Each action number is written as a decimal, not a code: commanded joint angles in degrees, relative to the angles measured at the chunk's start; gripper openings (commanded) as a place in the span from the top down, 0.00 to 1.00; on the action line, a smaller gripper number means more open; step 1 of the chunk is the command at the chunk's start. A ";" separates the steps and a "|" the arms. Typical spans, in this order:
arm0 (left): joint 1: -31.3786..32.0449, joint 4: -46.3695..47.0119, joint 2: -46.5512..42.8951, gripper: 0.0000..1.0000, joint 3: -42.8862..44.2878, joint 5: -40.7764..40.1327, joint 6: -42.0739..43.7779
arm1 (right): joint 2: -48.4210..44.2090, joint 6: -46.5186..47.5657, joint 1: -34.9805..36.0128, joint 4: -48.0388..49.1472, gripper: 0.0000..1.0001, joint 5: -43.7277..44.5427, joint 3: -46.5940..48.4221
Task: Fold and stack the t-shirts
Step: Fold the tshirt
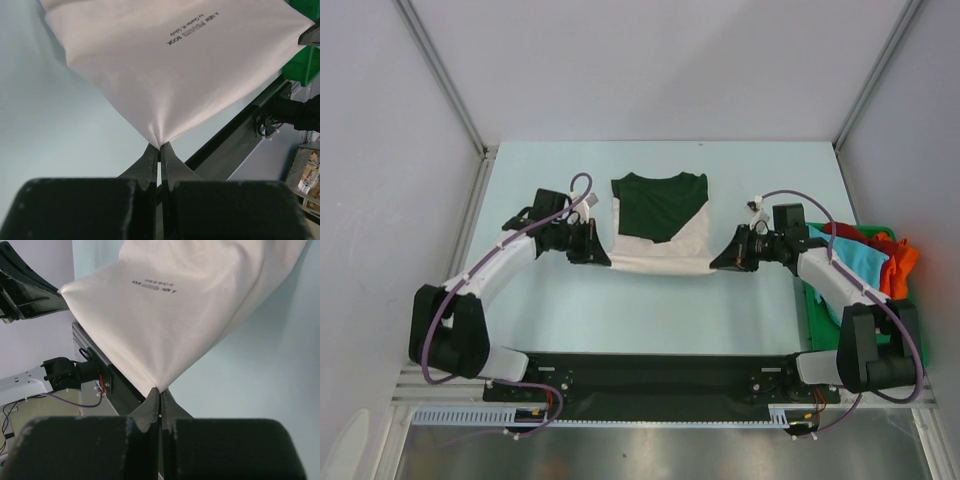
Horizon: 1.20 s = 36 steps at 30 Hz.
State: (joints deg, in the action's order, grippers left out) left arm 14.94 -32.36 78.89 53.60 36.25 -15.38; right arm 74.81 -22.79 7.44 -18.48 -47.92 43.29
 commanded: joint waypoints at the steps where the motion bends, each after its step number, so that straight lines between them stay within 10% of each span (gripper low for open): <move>1: -0.61 3.53 4.68 0.99 8.59 -1.88 3.16 | 3.49 0.64 -0.23 4.76 1.00 0.90 5.39; 10: -1.32 5.03 30.41 1.00 39.94 -8.20 4.74 | 30.72 1.69 -0.50 13.03 1.00 2.39 34.11; 13: -1.32 4.85 40.01 0.99 49.89 -13.73 6.58 | 41.54 3.01 -0.15 13.30 0.69 5.81 45.54; 15: -1.23 5.64 43.62 0.79 52.99 -17.07 6.94 | 45.24 3.62 0.20 11.72 0.36 10.62 49.94; 17: -1.05 5.99 44.50 0.40 55.38 -23.31 8.52 | 46.66 4.76 0.20 11.19 0.27 10.92 52.69; 36: -1.32 0.28 38.18 0.23 40.97 -15.08 13.71 | 42.17 1.69 -0.50 12.34 0.34 3.54 42.84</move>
State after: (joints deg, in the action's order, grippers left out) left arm 13.96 -31.42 118.89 95.22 16.19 -3.40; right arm 114.59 -21.39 6.52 -5.48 -43.22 85.19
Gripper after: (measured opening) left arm 0.775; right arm 0.669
